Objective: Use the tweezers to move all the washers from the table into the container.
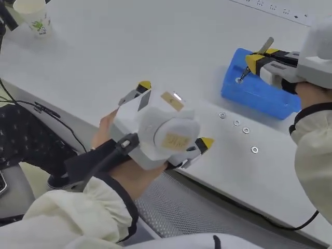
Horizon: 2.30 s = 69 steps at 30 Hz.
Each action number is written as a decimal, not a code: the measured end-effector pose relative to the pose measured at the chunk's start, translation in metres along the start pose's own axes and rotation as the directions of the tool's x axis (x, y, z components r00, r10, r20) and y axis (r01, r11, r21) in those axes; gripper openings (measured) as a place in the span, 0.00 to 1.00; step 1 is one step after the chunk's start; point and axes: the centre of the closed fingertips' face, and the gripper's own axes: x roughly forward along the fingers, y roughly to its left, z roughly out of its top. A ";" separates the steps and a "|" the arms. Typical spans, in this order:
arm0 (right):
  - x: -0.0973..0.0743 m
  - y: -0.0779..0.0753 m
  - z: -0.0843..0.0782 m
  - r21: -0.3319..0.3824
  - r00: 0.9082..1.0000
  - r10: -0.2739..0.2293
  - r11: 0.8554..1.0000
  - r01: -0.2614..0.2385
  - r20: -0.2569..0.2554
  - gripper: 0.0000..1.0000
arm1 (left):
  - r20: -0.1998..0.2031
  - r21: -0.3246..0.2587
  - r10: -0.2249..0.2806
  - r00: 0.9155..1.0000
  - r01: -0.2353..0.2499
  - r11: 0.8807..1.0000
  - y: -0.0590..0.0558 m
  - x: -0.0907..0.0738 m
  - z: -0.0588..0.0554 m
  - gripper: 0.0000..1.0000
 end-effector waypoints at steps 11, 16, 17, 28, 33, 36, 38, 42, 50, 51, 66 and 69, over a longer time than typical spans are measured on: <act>0.032 -0.009 -0.019 0.011 0.999 -0.034 0.999 0.034 -0.025 0.01 | -0.013 0.005 -0.004 1.000 0.004 1.000 -0.001 0.001 -0.002 0.98; 0.038 -0.013 -0.024 0.024 0.998 -0.047 0.999 0.048 -0.032 0.01 | -0.016 0.006 -0.003 1.000 0.004 1.000 -0.001 0.001 -0.002 0.98; 0.038 -0.015 -0.025 0.036 0.998 -0.048 0.998 0.049 -0.030 0.01 | -0.017 0.007 -0.003 1.000 0.003 1.000 -0.001 0.001 -0.003 0.98; 0.042 -0.015 -0.032 0.063 0.998 -0.041 0.997 0.043 -0.042 0.01 | -0.023 0.010 0.003 1.000 -0.002 1.000 0.000 0.001 -0.004 0.98; 0.043 -0.010 -0.037 0.046 0.998 -0.040 0.998 0.042 -0.042 0.01 | -0.024 0.008 0.003 1.000 -0.002 1.000 0.000 0.001 -0.004 0.98; 0.042 -0.010 -0.038 0.063 0.998 -0.040 0.997 0.043 -0.050 0.01 | -0.027 0.009 0.002 1.000 -0.002 1.000 0.000 0.001 -0.004 0.97; 0.041 -0.009 -0.037 0.062 0.998 -0.044 0.997 0.047 -0.051 0.02 | -0.024 0.010 0.004 1.000 -0.003 1.000 0.000 0.001 -0.004 0.97; 0.040 -0.007 -0.036 0.033 0.997 -0.049 0.998 0.051 -0.056 0.03 | -0.008 0.005 0.034 0.999 -0.034 0.999 0.006 -0.001 -0.001 0.99; 0.020 -0.006 -0.014 0.042 0.998 -0.062 0.997 0.062 0.007 0.03 | -0.004 0.004 0.041 0.999 -0.041 0.999 0.007 -0.001 0.000 0.99; 0.017 -0.006 -0.011 0.045 0.998 -0.061 0.997 0.061 0.016 0.03 | -0.002 0.003 0.042 0.999 -0.042 0.999 0.007 -0.002 0.000 0.99; -0.016 0.016 -0.003 0.059 0.997 0.025 0.998 -0.029 0.072 0.03 | 0.030 -0.013 0.073 0.997 -0.073 0.997 0.014 -0.004 0.005 0.99; -0.019 0.023 -0.004 0.078 0.996 0.046 0.996 -0.052 0.077 0.03 | 0.032 -0.017 0.073 0.997 -0.073 0.997 0.015 -0.004 0.005 0.99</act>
